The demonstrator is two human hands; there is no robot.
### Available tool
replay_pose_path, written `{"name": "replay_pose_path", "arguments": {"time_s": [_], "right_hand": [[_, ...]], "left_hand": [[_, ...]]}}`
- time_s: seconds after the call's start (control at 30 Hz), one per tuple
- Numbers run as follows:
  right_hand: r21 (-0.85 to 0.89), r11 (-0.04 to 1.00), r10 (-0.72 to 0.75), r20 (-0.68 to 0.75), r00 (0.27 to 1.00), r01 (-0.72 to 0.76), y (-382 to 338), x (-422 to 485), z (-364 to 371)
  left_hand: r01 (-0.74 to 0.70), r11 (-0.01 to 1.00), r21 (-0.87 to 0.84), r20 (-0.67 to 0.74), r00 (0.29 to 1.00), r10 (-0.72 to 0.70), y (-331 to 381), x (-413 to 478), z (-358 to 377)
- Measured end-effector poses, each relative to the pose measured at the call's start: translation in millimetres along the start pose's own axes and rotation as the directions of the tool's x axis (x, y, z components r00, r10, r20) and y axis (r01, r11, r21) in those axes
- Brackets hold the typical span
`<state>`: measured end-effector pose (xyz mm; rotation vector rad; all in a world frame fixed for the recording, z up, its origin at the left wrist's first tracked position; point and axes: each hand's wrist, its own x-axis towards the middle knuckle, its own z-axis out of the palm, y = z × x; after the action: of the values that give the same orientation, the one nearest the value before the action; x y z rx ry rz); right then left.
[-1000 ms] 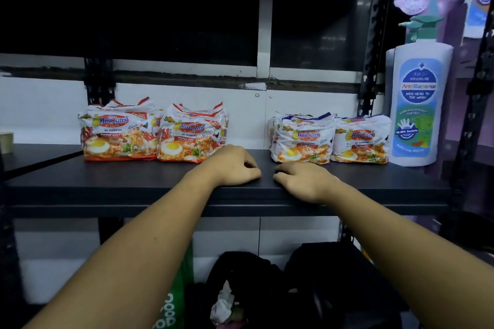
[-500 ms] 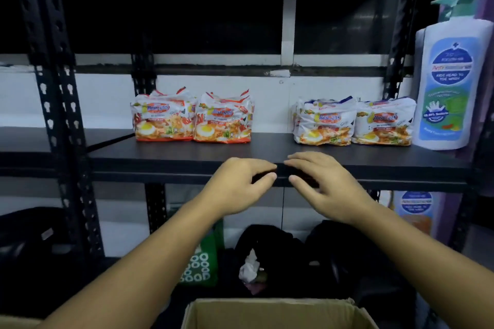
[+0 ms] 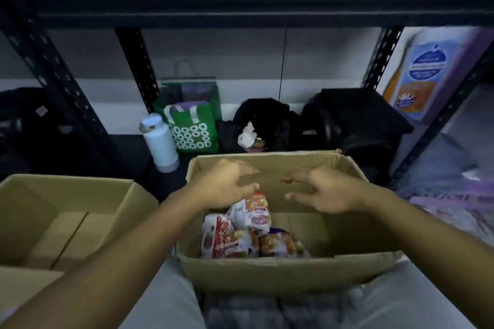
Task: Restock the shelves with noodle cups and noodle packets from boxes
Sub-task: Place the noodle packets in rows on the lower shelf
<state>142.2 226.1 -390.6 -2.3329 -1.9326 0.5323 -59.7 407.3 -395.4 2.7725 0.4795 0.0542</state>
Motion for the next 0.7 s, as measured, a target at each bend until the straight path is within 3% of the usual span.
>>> {"name": "replay_pose_path", "arguments": {"time_s": [0.17, 0.4, 0.57, 0.7], "right_hand": [[0.065, 0.997, 0.021, 0.195, 0.981, -0.035, 3.5, 22.1, 42.3], [0.096, 0.981, 0.102, 0.489, 0.866, -0.170, 22.1, 72.2, 103.6], [0.145, 0.947, 0.154, 0.577, 0.802, -0.286, 40.6, 96.4, 153.6], [0.356, 0.873, 0.072, 0.583, 0.809, -0.334, 48.2, 99.6, 193.6]], "left_hand": [[0.089, 0.994, 0.062, 0.222, 0.970, -0.100, -26.9, 8.4, 51.2], [0.101, 0.988, 0.119, 0.448, 0.882, -0.144, -62.5, 36.6, 103.8], [-0.064, 0.960, 0.274, 0.500, 0.862, -0.085, -73.9, 69.0, 133.5], [-0.238, 0.887, 0.396, 0.538, 0.843, -0.014, -74.3, 86.2, 156.6]]}}
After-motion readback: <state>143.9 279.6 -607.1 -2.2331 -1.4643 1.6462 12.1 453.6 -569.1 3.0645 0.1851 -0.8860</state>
